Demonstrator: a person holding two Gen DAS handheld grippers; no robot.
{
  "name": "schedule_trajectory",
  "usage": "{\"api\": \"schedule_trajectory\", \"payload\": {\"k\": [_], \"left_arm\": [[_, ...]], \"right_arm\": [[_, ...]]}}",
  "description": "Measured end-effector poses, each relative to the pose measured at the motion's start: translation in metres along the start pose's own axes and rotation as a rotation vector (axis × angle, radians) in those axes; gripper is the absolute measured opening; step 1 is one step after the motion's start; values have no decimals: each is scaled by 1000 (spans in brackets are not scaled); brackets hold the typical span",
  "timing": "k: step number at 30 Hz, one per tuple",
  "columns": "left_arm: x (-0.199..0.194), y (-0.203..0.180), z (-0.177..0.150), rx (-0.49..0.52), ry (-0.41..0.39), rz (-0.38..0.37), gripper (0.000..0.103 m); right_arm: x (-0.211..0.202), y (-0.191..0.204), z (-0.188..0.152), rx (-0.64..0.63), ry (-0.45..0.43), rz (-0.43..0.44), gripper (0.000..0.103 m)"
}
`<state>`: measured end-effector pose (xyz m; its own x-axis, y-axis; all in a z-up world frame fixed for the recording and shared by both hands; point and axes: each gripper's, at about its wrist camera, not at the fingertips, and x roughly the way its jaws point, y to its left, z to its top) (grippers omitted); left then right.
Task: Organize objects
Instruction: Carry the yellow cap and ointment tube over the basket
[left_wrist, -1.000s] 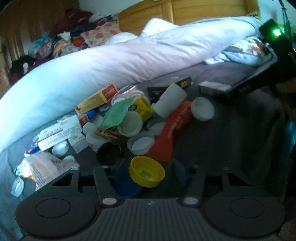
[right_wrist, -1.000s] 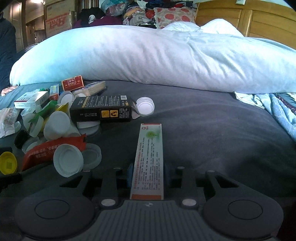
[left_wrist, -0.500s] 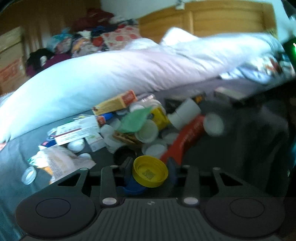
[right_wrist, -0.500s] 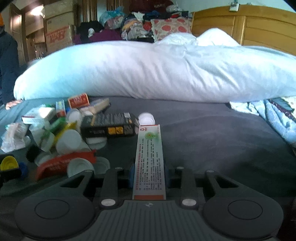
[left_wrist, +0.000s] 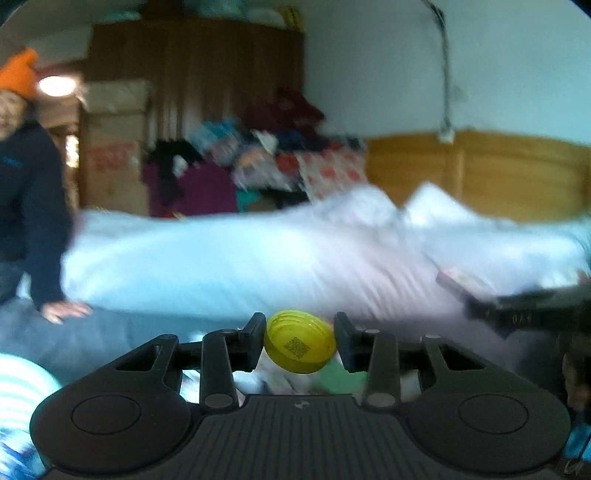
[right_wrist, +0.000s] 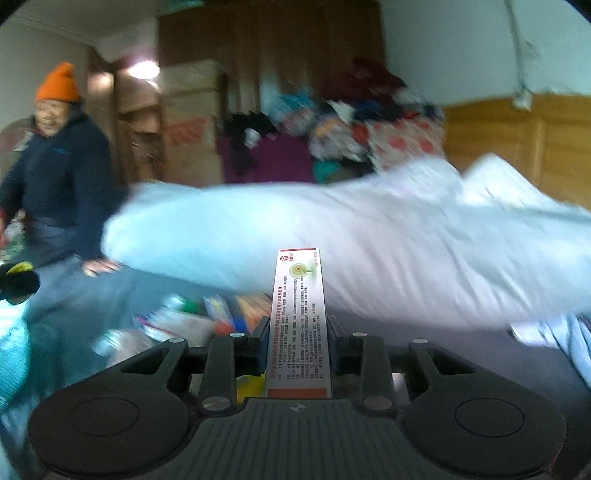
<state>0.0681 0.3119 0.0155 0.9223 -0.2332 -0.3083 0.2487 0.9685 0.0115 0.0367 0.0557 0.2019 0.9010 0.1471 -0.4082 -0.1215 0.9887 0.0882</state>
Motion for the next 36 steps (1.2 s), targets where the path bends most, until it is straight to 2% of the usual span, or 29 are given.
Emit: {"api": "schedule_trajectory", "payload": {"k": [3, 4, 5, 6, 7, 8, 10, 11, 12, 17, 24, 27, 36], "left_arm": [[-24, 17, 20, -28, -41, 61, 41], [-40, 30, 31, -46, -68, 110, 41], [-40, 30, 31, -46, -68, 110, 41], [-56, 45, 39, -71, -90, 167, 41], [-56, 45, 39, -71, -90, 167, 41], [-72, 59, 44, -95, -106, 220, 41], [-80, 67, 44, -110, -111, 244, 41], [-91, 82, 48, -134, -119, 290, 41], [-91, 82, 48, -134, -119, 290, 41], [-122, 115, 46, -181, -127, 392, 41], [-153, 157, 36, -265, -120, 509, 41], [-158, 166, 32, -286, -115, 534, 41], [-182, 212, 4, -382, -68, 633, 41]], "right_arm": [[-4, 30, 23, -36, -41, 75, 33], [-5, 41, 31, -48, -52, 102, 33], [-6, 50, 37, -57, -61, 126, 33], [-7, 60, 44, -64, -69, 153, 33], [-7, 70, 51, -70, -75, 179, 32], [-8, 81, 57, -76, -82, 208, 32], [-11, 102, 68, -88, -92, 257, 33], [-12, 112, 73, -94, -96, 280, 32], [-13, 122, 78, -101, -101, 305, 33], [-23, 178, 97, -129, -110, 422, 32], [-32, 257, 110, -188, -95, 555, 32], [-36, 287, 112, -220, -86, 599, 32], [-43, 367, 93, -304, -22, 699, 32]]}}
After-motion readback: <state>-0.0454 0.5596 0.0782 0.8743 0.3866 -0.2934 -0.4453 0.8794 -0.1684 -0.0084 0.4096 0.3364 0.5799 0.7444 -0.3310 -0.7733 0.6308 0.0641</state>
